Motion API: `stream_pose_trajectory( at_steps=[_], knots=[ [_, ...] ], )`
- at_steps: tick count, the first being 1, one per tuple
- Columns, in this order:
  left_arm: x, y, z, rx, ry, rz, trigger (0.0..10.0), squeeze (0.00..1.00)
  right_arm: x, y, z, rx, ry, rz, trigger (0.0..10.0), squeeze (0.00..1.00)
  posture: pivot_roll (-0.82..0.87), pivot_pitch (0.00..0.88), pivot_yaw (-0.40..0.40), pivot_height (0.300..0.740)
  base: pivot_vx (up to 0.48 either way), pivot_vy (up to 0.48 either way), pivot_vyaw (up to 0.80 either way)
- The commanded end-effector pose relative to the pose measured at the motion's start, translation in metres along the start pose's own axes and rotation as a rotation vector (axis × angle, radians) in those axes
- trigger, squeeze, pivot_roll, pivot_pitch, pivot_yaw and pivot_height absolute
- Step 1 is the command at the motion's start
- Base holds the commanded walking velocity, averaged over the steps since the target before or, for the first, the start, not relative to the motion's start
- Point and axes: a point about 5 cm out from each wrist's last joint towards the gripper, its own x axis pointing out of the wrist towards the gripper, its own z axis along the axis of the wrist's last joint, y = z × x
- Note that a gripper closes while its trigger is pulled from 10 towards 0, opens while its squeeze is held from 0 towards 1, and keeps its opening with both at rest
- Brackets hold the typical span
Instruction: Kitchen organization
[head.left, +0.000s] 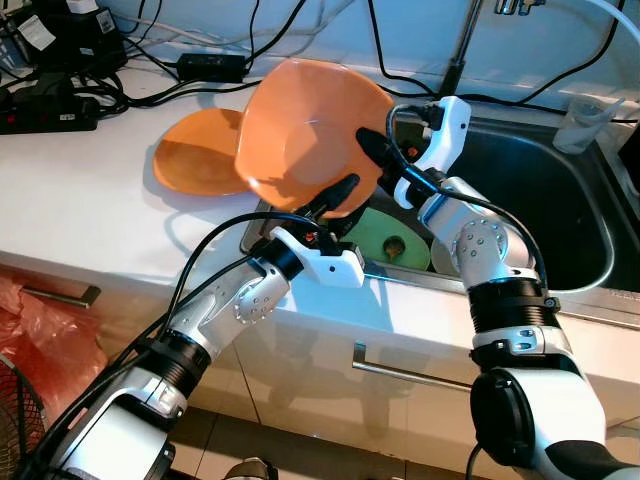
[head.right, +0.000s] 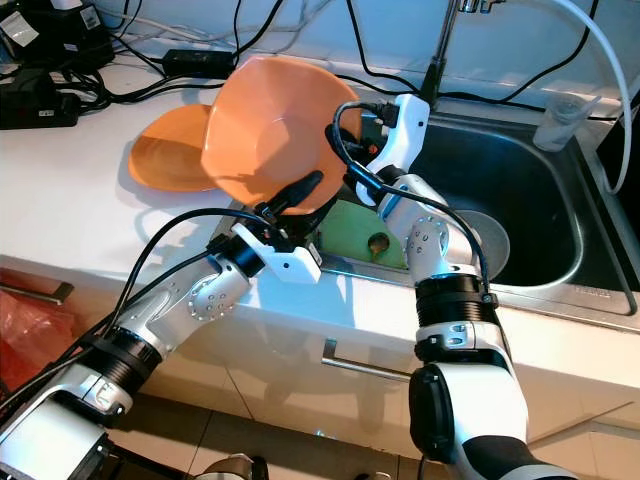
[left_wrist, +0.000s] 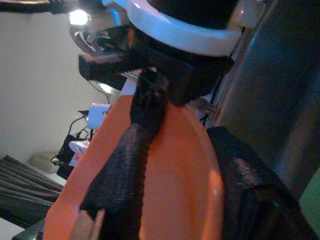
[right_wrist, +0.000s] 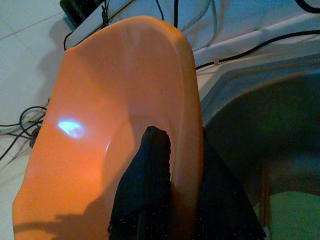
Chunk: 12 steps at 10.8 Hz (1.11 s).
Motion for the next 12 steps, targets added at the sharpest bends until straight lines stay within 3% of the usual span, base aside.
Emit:
stream_pose_trajectory(
  at_steps=[1,3,5,6,7,11,12],
  knots=[
    [0.014,0.028,0.023,-0.031,-0.143,0.155,10.0,1.00,-0.003,-0.010,-0.019,0.020,0.072,-0.054,0.0,0.00,0.10,0.084,-0.028,0.740,0.000,0.000,0.00],
    [0.013,0.031,0.026,-0.051,-0.156,0.171,10.0,1.00,-0.003,-0.010,-0.020,0.024,0.073,-0.056,0.0,0.00,0.10,0.083,-0.030,0.740,0.000,0.000,0.00],
    [0.016,0.045,0.031,-0.167,-0.169,0.225,10.0,1.00,-0.002,-0.010,-0.022,0.029,0.073,-0.058,0.0,0.00,0.10,0.080,-0.032,0.740,0.000,0.000,0.00],
    [0.018,0.050,0.033,-0.216,-0.173,0.237,10.0,1.00,-0.002,-0.010,-0.021,0.028,0.062,-0.060,0.7,0.00,0.10,0.078,-0.034,0.740,0.000,0.000,0.00],
    [0.022,0.063,0.039,-0.295,-0.183,0.279,10.0,1.00,-0.002,-0.011,-0.015,0.023,0.017,-0.080,2.5,0.00,0.10,0.076,-0.036,0.740,0.000,0.000,0.00],
    [0.018,0.075,0.038,-0.367,-0.154,0.290,10.0,1.00,-0.002,-0.012,-0.013,0.026,-0.031,-0.097,4.3,0.00,0.11,0.077,-0.035,0.740,0.000,0.000,0.00],
    [0.014,0.079,0.031,-0.430,-0.099,0.312,10.0,1.00,-0.005,-0.017,-0.008,0.005,-0.081,-0.137,7.9,0.00,0.11,0.077,-0.033,0.740,0.000,0.000,0.00]
  ],
)
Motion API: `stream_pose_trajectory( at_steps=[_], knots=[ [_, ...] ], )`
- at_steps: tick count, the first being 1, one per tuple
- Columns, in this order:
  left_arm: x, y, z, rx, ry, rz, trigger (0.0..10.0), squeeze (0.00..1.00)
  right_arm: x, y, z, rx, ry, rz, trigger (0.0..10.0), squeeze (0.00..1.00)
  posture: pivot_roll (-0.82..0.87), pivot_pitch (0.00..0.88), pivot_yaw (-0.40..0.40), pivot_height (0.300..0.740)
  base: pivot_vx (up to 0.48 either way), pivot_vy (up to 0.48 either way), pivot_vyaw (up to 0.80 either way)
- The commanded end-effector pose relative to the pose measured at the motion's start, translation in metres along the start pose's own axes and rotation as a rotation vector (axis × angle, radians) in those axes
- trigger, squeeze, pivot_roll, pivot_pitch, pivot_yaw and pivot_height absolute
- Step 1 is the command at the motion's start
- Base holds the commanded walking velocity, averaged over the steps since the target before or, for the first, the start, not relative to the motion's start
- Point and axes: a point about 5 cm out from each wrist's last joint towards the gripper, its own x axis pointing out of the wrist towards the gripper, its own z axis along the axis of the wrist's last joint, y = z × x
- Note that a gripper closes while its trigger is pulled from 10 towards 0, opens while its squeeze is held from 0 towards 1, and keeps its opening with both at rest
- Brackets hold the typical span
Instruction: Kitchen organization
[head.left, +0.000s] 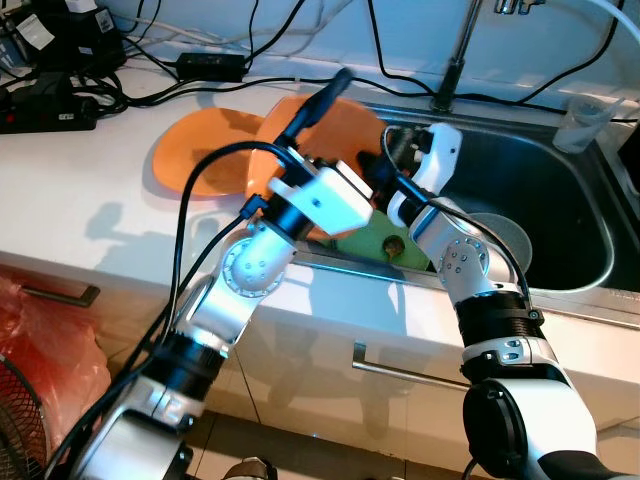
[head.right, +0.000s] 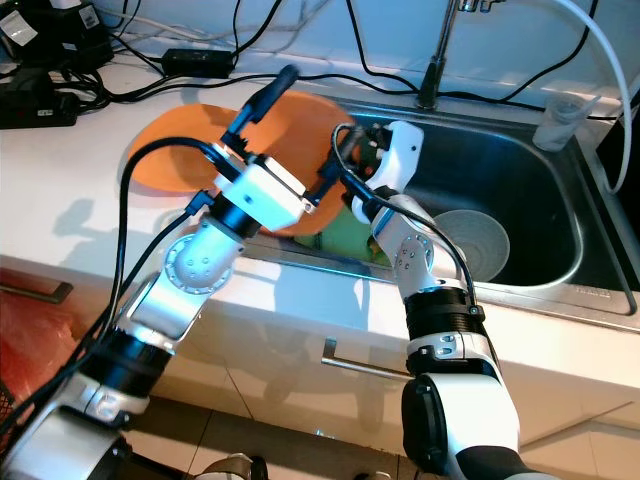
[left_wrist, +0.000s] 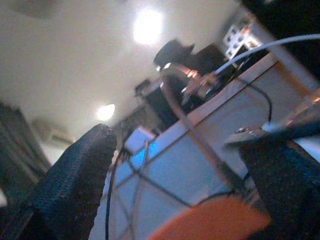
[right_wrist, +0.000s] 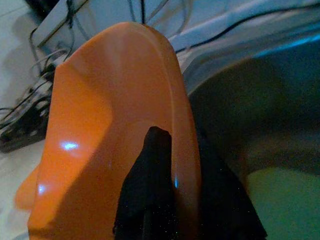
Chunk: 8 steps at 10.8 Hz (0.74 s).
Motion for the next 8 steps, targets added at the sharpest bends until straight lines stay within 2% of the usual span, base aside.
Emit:
stream_pose_trajectory(
  at_steps=[1,2,4,6,8],
  knots=[
    [-0.005,0.012,-0.003,-0.060,0.042,0.057,10.0,1.00,-0.005,-0.012,0.018,-0.013,-0.112,-0.064,10.0,0.00,0.11,0.077,-0.033,0.740,0.000,0.000,0.00],
    [-0.012,0.012,-0.010,-0.125,0.095,0.067,10.0,1.00,-0.009,-0.020,0.027,-0.055,-0.177,-0.129,10.0,0.00,0.11,0.078,-0.029,0.740,0.000,0.000,0.00],
    [-0.014,0.012,-0.011,-0.156,0.114,0.062,10.0,1.00,-0.017,-0.034,0.033,-0.086,-0.231,-0.212,10.0,0.00,0.11,0.079,-0.028,0.740,0.000,0.000,0.00],
    [-0.013,0.010,-0.010,-0.185,0.131,0.053,10.0,1.00,-0.023,-0.045,0.031,-0.125,-0.232,-0.283,10.0,0.00,0.11,0.079,-0.028,0.740,0.000,0.000,0.00],
    [-0.017,0.008,-0.011,-0.213,0.168,0.031,10.0,1.00,-0.031,-0.065,0.025,-0.176,-0.187,-0.413,10.0,0.00,0.11,0.085,-0.023,0.740,0.000,0.000,0.00]
  ],
)
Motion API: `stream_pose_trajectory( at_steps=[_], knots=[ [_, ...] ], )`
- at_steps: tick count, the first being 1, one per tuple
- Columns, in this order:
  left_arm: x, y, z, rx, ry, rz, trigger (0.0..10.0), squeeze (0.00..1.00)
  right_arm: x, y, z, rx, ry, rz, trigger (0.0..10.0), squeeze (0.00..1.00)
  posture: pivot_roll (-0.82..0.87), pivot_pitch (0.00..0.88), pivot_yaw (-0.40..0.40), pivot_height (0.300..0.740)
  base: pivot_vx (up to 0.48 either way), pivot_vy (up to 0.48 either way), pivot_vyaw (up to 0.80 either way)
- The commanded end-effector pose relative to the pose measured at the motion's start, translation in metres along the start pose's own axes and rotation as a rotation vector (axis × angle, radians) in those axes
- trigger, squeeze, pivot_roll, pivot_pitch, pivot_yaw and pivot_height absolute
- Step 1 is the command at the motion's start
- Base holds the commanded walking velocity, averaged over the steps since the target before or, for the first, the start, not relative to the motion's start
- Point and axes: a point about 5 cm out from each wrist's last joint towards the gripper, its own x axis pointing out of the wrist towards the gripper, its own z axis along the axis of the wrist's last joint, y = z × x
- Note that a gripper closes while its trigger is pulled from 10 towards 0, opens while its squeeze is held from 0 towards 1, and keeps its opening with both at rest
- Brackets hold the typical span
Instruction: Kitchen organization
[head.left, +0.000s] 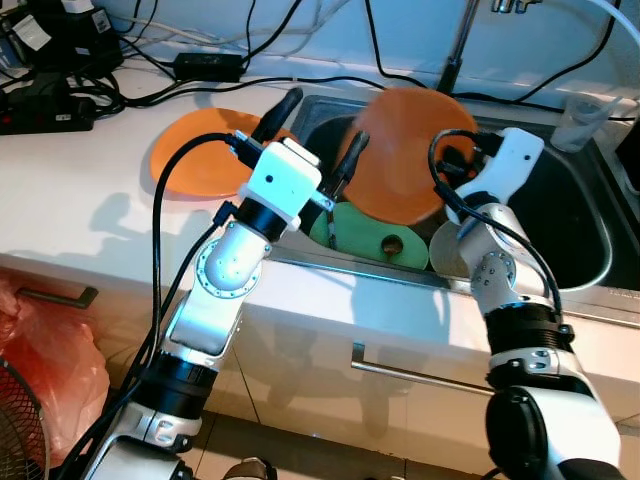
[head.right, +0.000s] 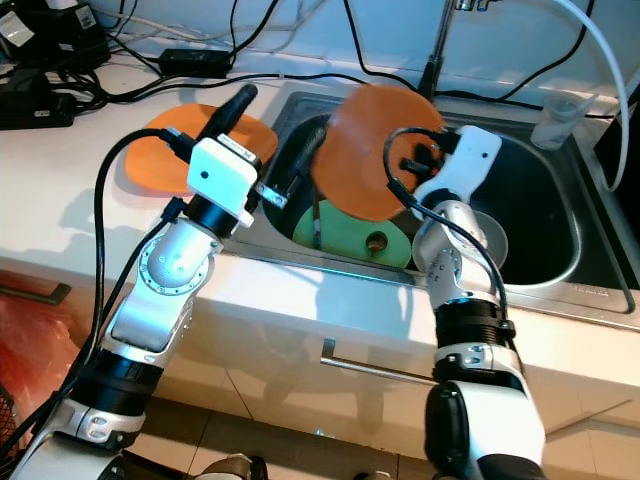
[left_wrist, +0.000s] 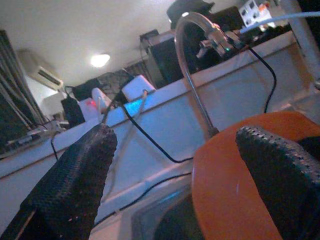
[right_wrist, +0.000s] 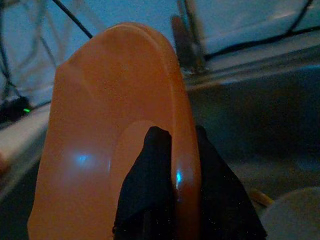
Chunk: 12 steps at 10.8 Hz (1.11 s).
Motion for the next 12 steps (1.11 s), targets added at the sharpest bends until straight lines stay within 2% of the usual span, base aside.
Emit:
stream_pose_trajectory(
  at_steps=[1,2,5,6,8,12],
  knots=[
    [-0.003,-0.002,-0.001,-0.037,0.027,-0.029,10.0,1.00,-0.002,-0.014,0.001,-0.019,-0.017,-0.062,10.0,0.00,0.11,0.089,-0.022,0.740,0.000,0.000,0.00],
    [-0.008,-0.011,-0.009,-0.096,0.085,-0.096,10.0,1.00,-0.003,-0.025,-0.002,-0.035,-0.005,-0.113,10.0,0.00,0.11,0.089,-0.022,0.740,0.000,0.000,0.00],
    [-0.016,-0.029,-0.016,-0.164,0.159,-0.221,10.0,1.00,-0.005,-0.042,-0.010,-0.082,0.061,-0.192,10.0,0.00,0.11,0.098,-0.020,0.740,0.000,0.000,0.00],
    [-0.021,-0.039,-0.018,-0.203,0.194,-0.301,10.0,1.00,-0.003,-0.047,-0.009,-0.083,0.070,-0.210,10.0,0.00,0.12,0.101,-0.016,0.740,0.000,0.000,0.00],
    [-0.028,-0.045,-0.021,-0.238,0.246,-0.408,10.0,1.00,0.002,-0.048,-0.007,-0.088,0.086,-0.224,10.0,0.00,0.12,0.108,0.000,0.740,0.000,0.000,0.00],
    [-0.033,-0.045,-0.022,-0.238,0.290,-0.489,10.0,1.00,0.010,-0.039,-0.009,-0.058,0.112,-0.216,10.0,0.00,0.14,0.108,0.021,0.740,0.000,0.000,0.00]
  ],
)
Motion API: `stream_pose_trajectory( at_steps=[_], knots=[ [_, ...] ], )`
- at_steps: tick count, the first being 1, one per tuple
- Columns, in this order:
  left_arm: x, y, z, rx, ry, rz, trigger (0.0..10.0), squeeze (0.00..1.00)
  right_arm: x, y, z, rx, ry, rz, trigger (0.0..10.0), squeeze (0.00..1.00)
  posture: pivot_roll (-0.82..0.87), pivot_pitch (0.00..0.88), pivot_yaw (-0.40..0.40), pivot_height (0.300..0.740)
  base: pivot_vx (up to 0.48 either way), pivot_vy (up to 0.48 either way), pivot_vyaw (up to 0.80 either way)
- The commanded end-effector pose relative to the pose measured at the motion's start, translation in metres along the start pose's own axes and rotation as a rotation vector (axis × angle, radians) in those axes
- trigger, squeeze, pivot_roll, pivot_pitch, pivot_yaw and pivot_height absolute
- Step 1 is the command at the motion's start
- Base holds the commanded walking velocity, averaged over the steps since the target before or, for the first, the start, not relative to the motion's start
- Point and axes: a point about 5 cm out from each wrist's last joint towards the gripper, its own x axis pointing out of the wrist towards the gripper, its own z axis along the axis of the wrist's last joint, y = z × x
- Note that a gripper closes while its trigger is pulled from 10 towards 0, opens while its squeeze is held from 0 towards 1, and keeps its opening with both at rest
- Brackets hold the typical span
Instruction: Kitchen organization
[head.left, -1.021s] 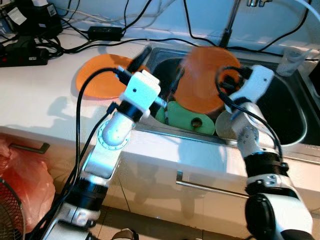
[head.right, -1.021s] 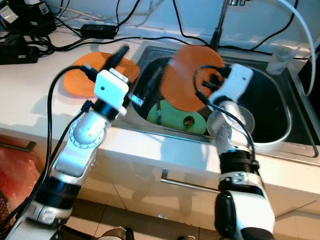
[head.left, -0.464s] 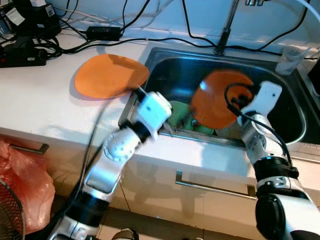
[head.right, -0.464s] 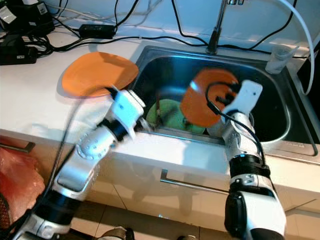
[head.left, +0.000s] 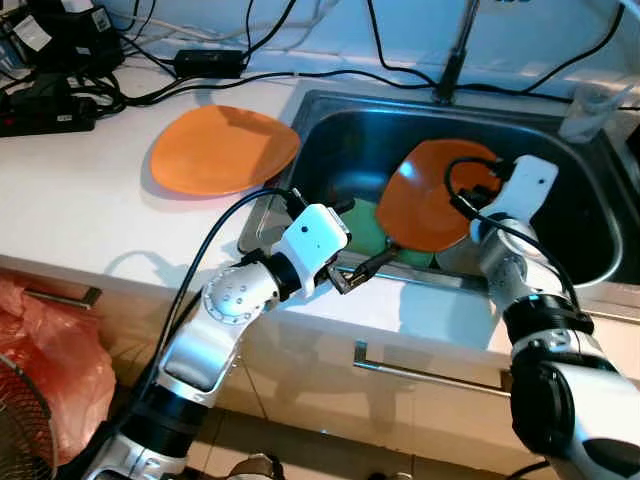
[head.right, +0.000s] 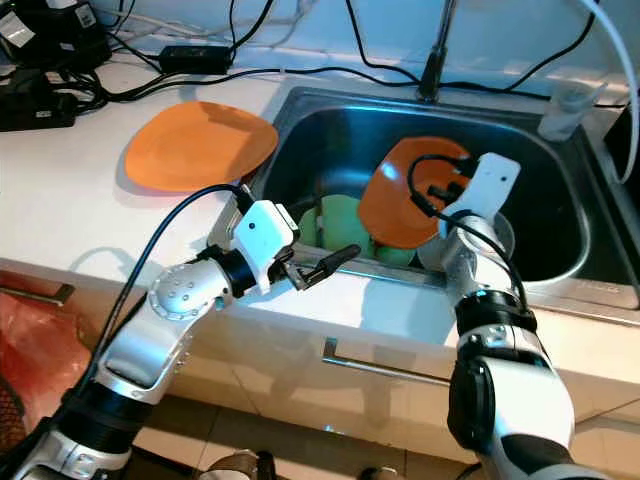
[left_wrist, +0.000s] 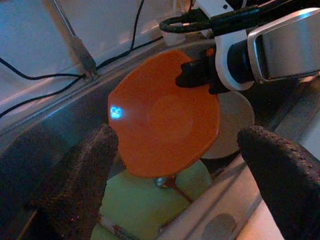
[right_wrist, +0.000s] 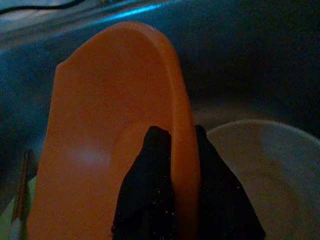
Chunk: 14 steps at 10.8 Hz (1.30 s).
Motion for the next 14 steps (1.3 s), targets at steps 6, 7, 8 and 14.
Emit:
stream_pose_trajectory(
  at_steps=[6,7,8,14],
  knots=[
    [-0.006,0.005,0.001,-0.006,0.024,-0.009,10.0,1.00,0.002,0.017,0.005,0.075,-0.025,0.076,10.0,1.00,0.15,0.106,0.021,0.740,0.000,0.000,0.00],
    [-0.006,0.006,0.001,-0.005,0.026,-0.005,10.0,1.00,0.002,0.018,0.004,0.077,-0.024,0.081,10.0,1.00,0.15,0.105,0.021,0.740,0.000,0.000,0.00],
    [-0.006,0.007,0.002,-0.004,0.026,-0.004,10.0,1.00,0.002,0.019,0.004,0.083,-0.025,0.086,10.0,1.00,0.15,0.104,0.024,0.740,0.000,0.000,0.00],
    [-0.018,0.050,-0.009,0.123,0.121,0.272,10.0,1.00,-0.009,0.044,0.004,0.144,-0.011,0.317,10.0,1.00,0.14,0.096,0.009,0.740,0.000,0.000,0.00]
  ],
)
